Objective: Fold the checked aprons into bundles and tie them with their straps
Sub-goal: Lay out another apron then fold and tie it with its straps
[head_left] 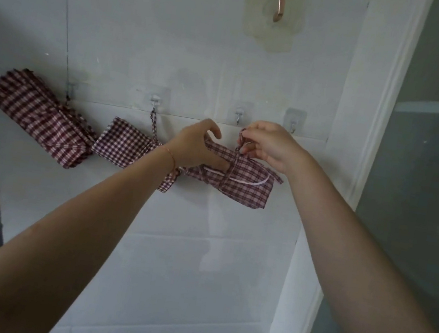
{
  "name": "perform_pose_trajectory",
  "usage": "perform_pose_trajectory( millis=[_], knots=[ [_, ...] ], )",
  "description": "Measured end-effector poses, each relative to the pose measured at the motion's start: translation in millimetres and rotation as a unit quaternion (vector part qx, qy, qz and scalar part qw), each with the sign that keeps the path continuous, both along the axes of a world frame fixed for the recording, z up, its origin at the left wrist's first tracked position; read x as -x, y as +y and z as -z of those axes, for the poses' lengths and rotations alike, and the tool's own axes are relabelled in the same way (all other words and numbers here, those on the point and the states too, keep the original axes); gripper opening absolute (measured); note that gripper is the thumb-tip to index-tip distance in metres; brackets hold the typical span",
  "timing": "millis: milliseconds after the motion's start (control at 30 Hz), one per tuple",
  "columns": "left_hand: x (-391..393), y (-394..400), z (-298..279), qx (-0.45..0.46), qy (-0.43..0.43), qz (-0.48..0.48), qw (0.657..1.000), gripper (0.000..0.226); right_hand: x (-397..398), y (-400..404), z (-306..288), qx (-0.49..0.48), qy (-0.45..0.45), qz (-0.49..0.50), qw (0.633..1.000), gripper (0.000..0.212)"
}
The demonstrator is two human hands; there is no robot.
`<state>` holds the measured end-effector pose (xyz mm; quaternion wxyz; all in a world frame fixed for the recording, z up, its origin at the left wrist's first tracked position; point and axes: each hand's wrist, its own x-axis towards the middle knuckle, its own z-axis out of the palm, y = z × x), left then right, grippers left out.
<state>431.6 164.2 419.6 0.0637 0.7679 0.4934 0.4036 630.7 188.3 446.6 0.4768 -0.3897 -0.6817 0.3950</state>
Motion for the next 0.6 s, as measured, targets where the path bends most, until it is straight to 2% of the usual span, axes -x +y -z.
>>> perform_pose_trajectory(
  millis=[67, 200, 367, 500, 600],
  knots=[
    [-1, 5, -3, -0.021, -0.030, -0.012, 0.999, 0.060, 7, 6, -4, -0.037, -0.008, 0.051, 0.998, 0.005],
    [-7, 13, -15, -0.054, -0.007, -0.037, 0.998, 0.048, 18, 15, -16, -0.105, -0.041, 0.130, 0.985, 0.013],
    [-7, 22, -26, -0.071, 0.009, -0.055, 0.996, 0.043, 30, 25, -20, -0.132, -0.061, 0.171, 0.974, 0.005],
    [-7, 29, -26, -0.077, 0.019, -0.076, 0.994, 0.043, 39, 29, -23, -0.161, -0.088, 0.208, 0.961, 0.011],
    [-7, 30, -24, -0.072, 0.021, -0.078, 0.994, 0.043, 40, 28, -23, -0.136, -0.077, 0.237, 0.959, 0.024]
  ],
)
